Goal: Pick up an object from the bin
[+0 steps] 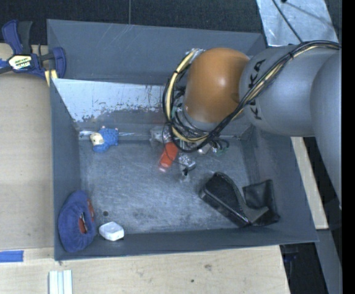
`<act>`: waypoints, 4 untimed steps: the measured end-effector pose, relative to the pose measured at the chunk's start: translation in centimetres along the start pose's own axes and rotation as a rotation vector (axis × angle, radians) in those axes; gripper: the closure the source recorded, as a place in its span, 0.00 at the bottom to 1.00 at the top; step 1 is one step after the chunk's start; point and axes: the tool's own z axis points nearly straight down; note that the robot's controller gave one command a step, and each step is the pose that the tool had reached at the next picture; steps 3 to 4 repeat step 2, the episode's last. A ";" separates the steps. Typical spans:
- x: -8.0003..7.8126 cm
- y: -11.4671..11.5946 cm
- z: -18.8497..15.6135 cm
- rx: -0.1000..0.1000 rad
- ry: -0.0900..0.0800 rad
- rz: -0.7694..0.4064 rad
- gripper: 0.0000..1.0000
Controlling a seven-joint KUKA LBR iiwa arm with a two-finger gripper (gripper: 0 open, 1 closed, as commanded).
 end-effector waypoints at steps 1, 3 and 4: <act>-0.2 -0.1 -0.5 0.003 -0.008 0.002 1.00; 1.7 2.9 -12.4 0.006 -0.014 -0.033 1.00; 1.7 2.9 -12.4 0.006 -0.014 -0.033 1.00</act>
Offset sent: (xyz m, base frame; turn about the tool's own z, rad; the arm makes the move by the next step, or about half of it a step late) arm 0.0000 0.0000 0.0000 0.0000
